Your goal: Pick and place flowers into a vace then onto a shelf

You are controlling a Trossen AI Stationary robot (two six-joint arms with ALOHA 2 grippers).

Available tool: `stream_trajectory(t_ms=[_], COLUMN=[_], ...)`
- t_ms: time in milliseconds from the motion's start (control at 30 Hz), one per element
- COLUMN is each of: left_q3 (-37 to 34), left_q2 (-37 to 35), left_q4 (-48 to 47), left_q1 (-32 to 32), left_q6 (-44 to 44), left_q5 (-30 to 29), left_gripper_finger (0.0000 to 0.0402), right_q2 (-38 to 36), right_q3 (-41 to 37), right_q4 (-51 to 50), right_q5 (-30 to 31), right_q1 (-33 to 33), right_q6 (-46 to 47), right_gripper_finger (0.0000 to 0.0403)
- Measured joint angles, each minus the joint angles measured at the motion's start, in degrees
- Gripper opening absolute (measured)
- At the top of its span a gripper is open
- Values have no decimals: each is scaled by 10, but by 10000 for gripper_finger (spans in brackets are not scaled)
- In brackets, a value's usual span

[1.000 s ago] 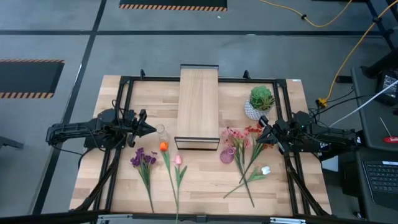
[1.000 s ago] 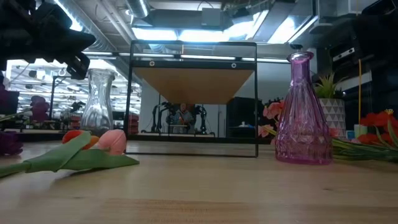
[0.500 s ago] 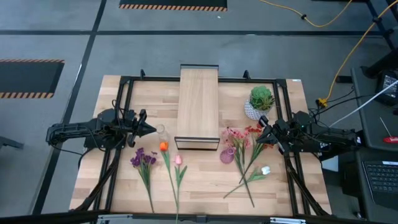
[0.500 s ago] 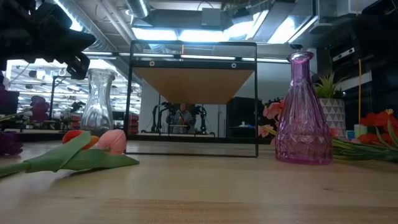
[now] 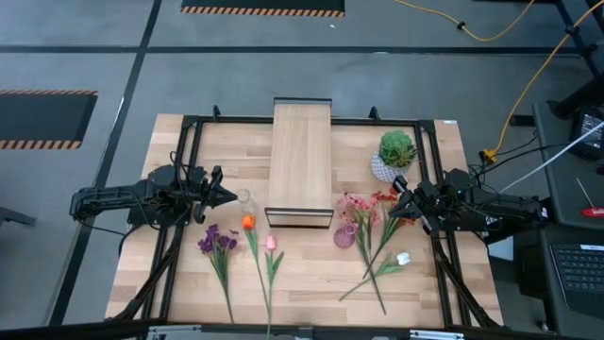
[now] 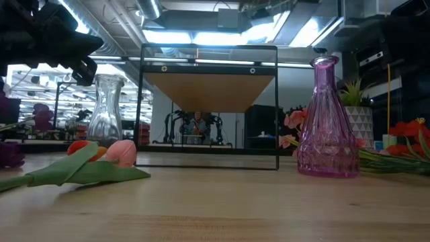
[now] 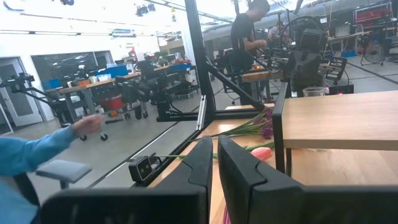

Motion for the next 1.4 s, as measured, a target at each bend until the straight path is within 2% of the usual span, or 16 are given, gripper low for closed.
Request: stream_trajectory(t_ms=[567,800,1167,1267,1400], left_q3=[0,0,0,0,0], left_q2=[0,0,0,0,0], left_q4=[0,0,0,0,0], left_q1=[0,0,1,1,1], left_q6=[0,1,210,209,163], left_q5=[0,0,-3,-3,-3], left_gripper_finger=[4,4,4,4,4], right_q2=[0,0,0,0,1], right_q3=[0,0,0,0,0], right_q4=[0,0,-14,-28,-36], right_q5=[0,0,0,4,49], right_q1=[0,0,0,0,0], right_q6=[1,-30,-32,-32,-34], right_gripper_finger=[30,30,30,30,30])
